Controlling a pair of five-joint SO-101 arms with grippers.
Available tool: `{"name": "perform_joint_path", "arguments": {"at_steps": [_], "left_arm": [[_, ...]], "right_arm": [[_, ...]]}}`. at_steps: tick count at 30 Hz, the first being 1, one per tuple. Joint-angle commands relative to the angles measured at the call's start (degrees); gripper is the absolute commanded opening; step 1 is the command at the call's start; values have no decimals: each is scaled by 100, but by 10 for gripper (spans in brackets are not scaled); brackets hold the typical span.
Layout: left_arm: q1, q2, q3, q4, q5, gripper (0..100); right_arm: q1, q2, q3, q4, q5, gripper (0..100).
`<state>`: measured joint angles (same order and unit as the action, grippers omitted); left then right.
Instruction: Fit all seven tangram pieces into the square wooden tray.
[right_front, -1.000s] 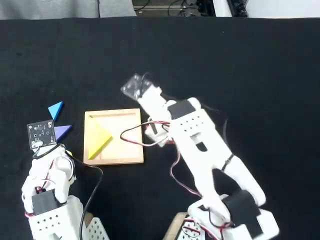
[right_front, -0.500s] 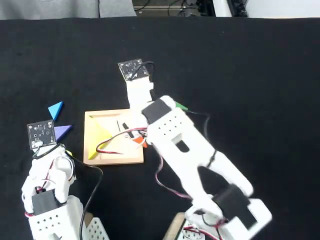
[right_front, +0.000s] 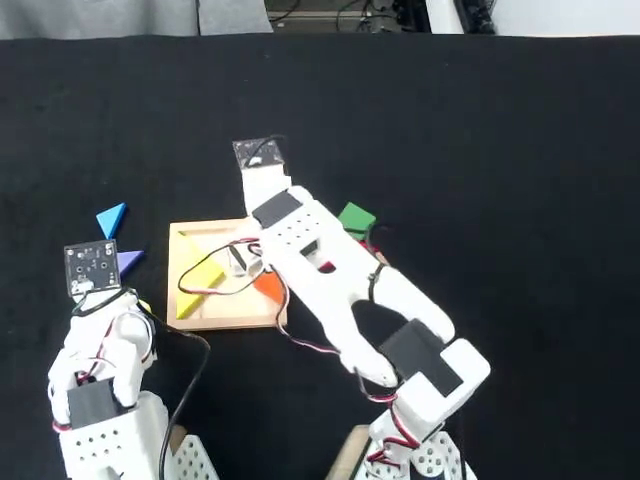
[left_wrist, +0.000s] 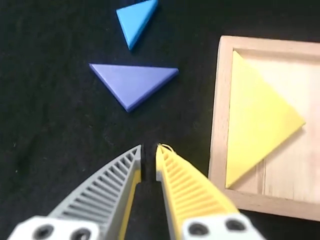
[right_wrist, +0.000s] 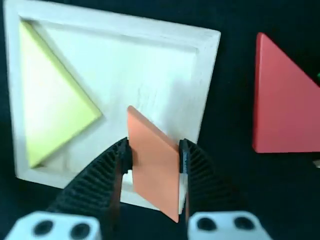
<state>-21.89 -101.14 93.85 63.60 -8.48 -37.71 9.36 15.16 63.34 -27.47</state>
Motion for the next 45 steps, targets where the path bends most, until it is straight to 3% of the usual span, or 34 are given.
{"name": "perform_joint_path", "arguments": {"at_steps": [1,7,16,24,32,40,45], "left_arm": [[66,0,-31,-114,-44,66],[75,0,-22,-114,-44,66],[84,0,-22,-114,-44,66],[84,0,-22,-123,-44,66],[84,0,-22,-123,-53,66],[84,0,-22,-123,-53,66],[84,0,-22,-123,-53,66]], "right_arm": [[-185,-84,-356,-79,-369,78],[-237,48,-295,-105,-774,79],[-220,251,-268,-185,-782,81],[-325,268,-268,-158,-747,273],[-299,127,-453,-53,-659,155],[-44,-514,-1587,1020,422,7],[0,-163,-1314,791,422,11]]}}
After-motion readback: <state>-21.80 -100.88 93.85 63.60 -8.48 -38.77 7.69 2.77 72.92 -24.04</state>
